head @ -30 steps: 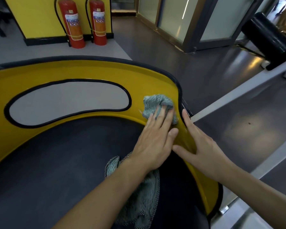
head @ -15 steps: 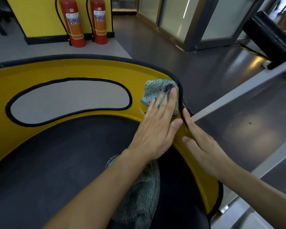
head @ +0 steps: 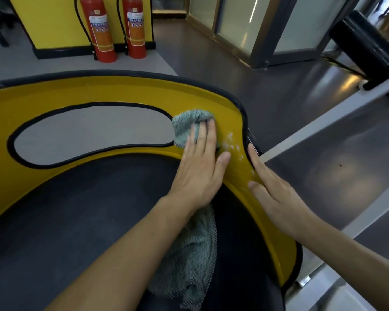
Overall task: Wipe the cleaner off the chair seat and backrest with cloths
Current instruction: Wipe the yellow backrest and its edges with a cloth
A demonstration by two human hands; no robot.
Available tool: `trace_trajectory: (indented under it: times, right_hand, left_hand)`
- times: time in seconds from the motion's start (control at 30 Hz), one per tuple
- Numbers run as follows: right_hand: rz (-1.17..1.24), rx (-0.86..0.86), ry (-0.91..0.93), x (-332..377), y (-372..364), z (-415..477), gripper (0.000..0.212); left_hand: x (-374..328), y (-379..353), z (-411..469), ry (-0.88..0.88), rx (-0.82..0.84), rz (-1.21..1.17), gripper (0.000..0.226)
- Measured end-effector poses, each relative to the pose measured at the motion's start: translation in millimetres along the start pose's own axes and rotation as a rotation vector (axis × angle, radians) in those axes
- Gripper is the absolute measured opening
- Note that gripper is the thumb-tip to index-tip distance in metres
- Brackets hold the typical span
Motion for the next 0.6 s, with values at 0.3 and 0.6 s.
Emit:
trace_trajectory:
  times: [0.3,0.6]
  right_hand:
    - [0.005,0.009,-0.001,0,0,1,0.064]
    - [-0.029,-0.007,0.0,-3,1,1,0.065]
  left_hand:
    - [41,-9,-13,0.148,0.072,-0.046,0.064]
    - [47,-15,-19,0.17,0.071,0.008,0.069]
Point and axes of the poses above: each hand's wrist, its own z-axis towards the middle knuckle, its own y-axis out of the back of the hand, x = y × z, the point moved 10 cm from there along z, towards the middle knuckle, and after that the axes turned 13 degrees about -z, right-handed, at the moved point
